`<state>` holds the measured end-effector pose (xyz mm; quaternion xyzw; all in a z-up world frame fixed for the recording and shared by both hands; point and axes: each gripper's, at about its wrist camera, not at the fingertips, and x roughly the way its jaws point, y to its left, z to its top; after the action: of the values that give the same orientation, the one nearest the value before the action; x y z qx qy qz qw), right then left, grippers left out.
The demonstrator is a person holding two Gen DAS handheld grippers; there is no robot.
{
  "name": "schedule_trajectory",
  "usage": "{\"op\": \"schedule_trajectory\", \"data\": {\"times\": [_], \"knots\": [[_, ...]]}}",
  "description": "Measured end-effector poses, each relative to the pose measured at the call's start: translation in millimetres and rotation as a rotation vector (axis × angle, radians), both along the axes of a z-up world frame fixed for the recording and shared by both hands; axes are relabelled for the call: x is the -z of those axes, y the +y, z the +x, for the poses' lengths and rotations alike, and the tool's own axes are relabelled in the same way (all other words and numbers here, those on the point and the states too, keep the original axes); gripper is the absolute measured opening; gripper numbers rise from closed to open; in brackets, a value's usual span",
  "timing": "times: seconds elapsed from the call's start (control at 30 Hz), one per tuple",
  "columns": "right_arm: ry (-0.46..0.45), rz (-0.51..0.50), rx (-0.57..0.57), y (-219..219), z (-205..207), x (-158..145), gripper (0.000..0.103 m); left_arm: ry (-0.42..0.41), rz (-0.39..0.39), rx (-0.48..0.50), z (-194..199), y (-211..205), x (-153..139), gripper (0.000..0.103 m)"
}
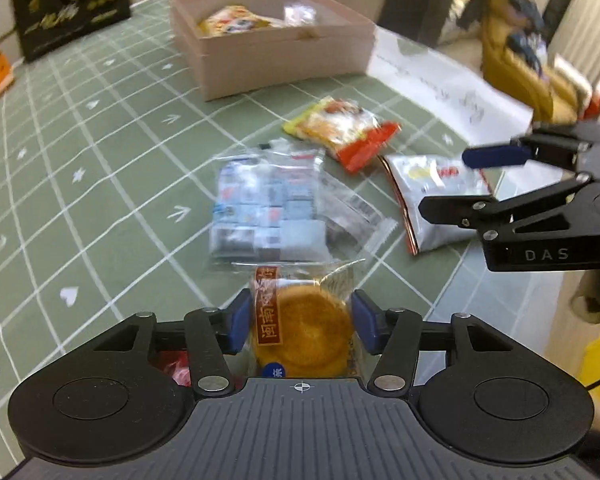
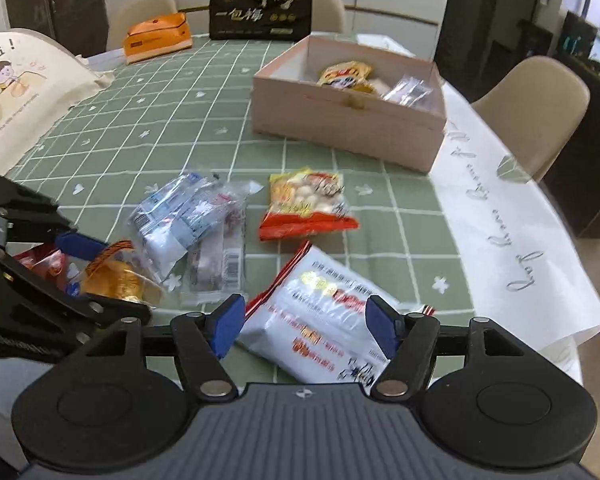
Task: Organize snacks
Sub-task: 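Grasp the blue-white candy bag with right while left holds the bun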
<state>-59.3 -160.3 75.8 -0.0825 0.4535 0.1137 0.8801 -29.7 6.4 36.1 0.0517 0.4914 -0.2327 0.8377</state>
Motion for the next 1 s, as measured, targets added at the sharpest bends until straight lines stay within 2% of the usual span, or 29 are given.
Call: {"op": "schedule_trajectory", "data": {"times": [0.1,0.23,0.3,0.37,0.43,0.5,0.57,0.63,0.7,0.77,0.87,0.9,0.97,1.0], "knots": [[0.003,0.067,0.012,2,8,-6,0.067,-0.016,-0.057,-0.094,0,29,-12,0.056],[0.042,0.23,-0.023,20,24,-11,0.067,-0.066,-0.1,-0.31,5,70,-28,0.055],[0.068,0.277,-0.053,37,33,-6,0.067,-0.078,-0.122,-0.404,11,90,-33,0.055],[0.078,0.28,-0.101,59,40,0,0.067,-0.063,-0.112,-0.456,17,101,-32,0.055],[0.076,0.217,-0.141,82,48,8,0.067,-0.039,-0.12,-0.482,21,111,-31,0.055],[0.044,0.096,-0.174,98,52,16,0.066,-0.025,-0.13,-0.485,19,115,-31,0.055],[-0.013,0.022,-0.192,98,54,16,0.066,-0.016,-0.124,-0.48,16,116,-28,0.055],[-0.028,-0.012,-0.168,87,59,13,0.066,-0.013,-0.124,-0.478,16,117,-25,0.055],[0.002,0.025,-0.135,74,65,8,0.066,-0.014,-0.128,-0.48,18,118,-24,0.055],[0.061,0.124,-0.114,66,69,3,0.067,-0.02,-0.131,-0.489,20,119,-23,0.055],[0.123,0.242,-0.091,78,64,3,0.067,-0.027,-0.11,-0.52,21,122,-24,0.055],[0.137,0.253,-0.093,89,63,7,0.067,-0.027,-0.103,-0.527,21,123,-24,0.055],[0.13,0.2,-0.085,113,60,19,0.068,-0.026,-0.09,-0.534,21,126,-24,0.055],[0.122,0.168,-0.087,123,60,25,0.074,-0.026,-0.084,-0.534,21,126,-24,0.055]]}}
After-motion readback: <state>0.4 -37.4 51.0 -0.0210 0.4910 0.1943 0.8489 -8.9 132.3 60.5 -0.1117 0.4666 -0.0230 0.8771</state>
